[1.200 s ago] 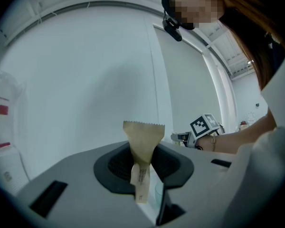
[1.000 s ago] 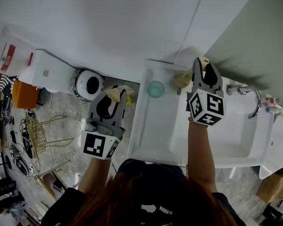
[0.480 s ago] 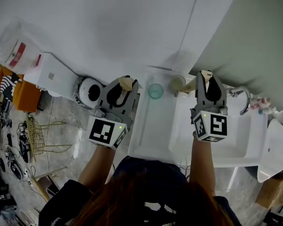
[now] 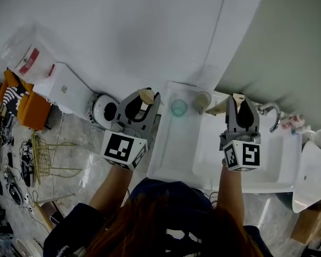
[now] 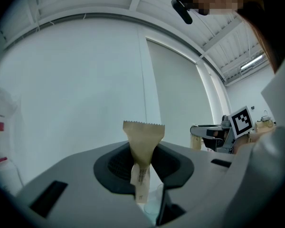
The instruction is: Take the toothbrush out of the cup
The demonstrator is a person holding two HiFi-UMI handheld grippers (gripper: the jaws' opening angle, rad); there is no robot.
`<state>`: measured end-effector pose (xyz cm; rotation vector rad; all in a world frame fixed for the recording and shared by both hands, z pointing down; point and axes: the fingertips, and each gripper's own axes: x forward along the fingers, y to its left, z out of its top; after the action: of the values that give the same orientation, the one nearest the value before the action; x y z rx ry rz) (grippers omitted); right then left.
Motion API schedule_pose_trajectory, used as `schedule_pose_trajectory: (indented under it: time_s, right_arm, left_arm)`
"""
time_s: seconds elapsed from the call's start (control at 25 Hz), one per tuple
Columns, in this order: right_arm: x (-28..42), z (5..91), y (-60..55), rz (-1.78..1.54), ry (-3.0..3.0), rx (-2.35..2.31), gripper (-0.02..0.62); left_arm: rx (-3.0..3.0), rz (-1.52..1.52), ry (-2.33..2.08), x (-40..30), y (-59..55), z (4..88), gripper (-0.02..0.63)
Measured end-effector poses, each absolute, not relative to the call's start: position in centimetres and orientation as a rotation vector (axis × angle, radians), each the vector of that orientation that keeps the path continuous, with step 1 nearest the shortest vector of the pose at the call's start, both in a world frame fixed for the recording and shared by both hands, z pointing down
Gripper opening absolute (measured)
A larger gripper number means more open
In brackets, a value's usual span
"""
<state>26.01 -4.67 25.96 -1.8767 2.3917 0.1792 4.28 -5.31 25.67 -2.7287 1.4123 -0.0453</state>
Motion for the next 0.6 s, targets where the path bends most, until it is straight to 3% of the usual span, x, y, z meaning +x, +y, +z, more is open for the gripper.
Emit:
schedule_pose_trajectory:
  time_s: [0.6]
  right_arm:
    - [25.5, 24.9, -2.6, 0.185, 2.412, -1.914, 0.118]
  left_arm:
    - [-2.72, -0.018, 1.407, 4.3, -4.4, 25.3, 0.101]
